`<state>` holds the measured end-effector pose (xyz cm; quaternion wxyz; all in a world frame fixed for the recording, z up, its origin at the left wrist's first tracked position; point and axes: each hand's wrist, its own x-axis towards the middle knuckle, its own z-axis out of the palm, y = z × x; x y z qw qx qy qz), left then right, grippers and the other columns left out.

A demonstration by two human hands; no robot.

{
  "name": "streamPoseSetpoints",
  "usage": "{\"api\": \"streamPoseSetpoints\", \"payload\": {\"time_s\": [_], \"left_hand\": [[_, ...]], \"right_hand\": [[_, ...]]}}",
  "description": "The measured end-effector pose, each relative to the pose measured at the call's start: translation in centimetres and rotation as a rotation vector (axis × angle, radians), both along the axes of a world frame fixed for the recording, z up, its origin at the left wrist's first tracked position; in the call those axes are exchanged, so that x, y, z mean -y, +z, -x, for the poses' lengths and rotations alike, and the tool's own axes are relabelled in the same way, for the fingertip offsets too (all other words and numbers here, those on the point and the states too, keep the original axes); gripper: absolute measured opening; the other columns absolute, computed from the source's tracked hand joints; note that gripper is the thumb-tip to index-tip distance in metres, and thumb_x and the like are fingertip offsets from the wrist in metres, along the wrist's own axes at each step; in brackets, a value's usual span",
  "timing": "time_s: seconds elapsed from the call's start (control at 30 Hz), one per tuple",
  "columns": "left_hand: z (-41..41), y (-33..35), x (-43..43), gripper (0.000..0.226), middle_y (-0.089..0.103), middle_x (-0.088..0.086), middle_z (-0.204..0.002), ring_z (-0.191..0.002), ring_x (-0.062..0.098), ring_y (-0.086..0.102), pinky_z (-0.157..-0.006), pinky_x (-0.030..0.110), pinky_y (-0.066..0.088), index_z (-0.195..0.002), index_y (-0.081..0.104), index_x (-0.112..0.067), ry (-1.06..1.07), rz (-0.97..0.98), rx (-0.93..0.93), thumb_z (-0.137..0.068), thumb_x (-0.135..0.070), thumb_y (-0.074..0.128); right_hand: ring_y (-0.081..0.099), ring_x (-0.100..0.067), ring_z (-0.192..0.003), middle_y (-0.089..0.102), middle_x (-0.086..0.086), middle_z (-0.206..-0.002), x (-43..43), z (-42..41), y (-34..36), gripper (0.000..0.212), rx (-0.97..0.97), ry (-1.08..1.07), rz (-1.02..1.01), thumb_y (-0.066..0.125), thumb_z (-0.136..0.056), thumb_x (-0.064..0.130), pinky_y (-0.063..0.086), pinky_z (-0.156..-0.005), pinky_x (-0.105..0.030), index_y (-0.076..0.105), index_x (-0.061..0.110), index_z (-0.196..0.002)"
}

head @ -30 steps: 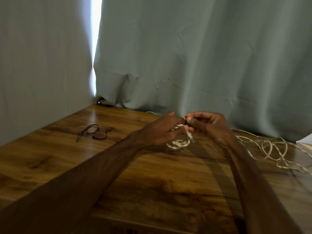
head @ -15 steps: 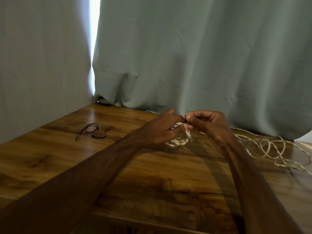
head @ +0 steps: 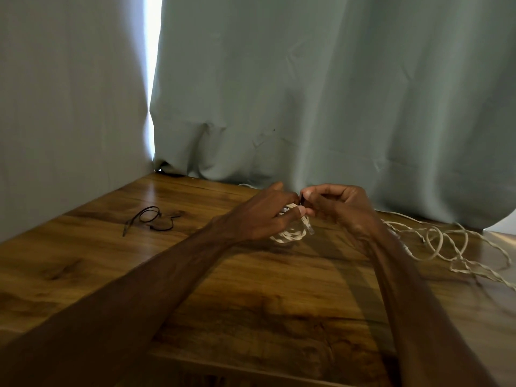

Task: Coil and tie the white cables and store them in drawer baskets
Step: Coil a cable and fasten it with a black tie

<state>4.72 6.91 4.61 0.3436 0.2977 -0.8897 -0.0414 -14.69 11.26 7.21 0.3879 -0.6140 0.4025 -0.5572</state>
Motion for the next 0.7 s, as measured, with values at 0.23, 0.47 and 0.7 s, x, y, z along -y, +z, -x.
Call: {"api": "streamPoseSetpoints", "payload": {"time_s": [0.23, 0.47, 0.7], "left_hand": [[0.11, 0.17, -0.41, 0.031, 0.049, -0.007, -0.077, -0.080, -0.005, 0.042, -0.064, 0.018, 0.030, -0.112, 0.071, -0.015, -0.008, 0.018, 0.008, -0.105, -0.038, 0.051], [0.19, -0.12, 0.03, 0.033, 0.051, -0.002, -0.079, -0.081, 0.002, 0.043, -0.065, 0.028, 0.032, -0.113, 0.071, -0.019, -0.013, 0.003, -0.001, -0.103, -0.044, 0.051], [0.22, -0.26, 0.23, 0.028, 0.050, -0.001, -0.082, -0.080, 0.001, 0.043, -0.064, 0.026, 0.031, -0.113, 0.070, -0.019, -0.014, -0.001, 0.007, -0.105, -0.040, 0.052]], "right_hand": [[0.073, -0.022, -0.077, 0.077, -0.023, -0.093, 0.36, -0.11, -0.28, 0.018, -0.011, -0.038, 0.010, 0.078, -0.084, 0.004, 0.062, -0.073, -0.025, 0.076, -0.004, -0.100], [0.075, -0.022, -0.078, 0.078, -0.021, -0.092, 0.34, -0.01, -0.34, 0.033, 0.006, -0.014, -0.012, 0.085, -0.068, 0.009, 0.062, -0.074, -0.026, 0.076, -0.002, -0.098], [0.073, -0.029, -0.087, 0.077, -0.024, -0.098, 0.44, 0.23, -0.45, 0.041, 0.055, 0.025, -0.066, 0.085, -0.063, 0.010, 0.063, -0.082, -0.031, 0.075, -0.002, -0.101]]}}
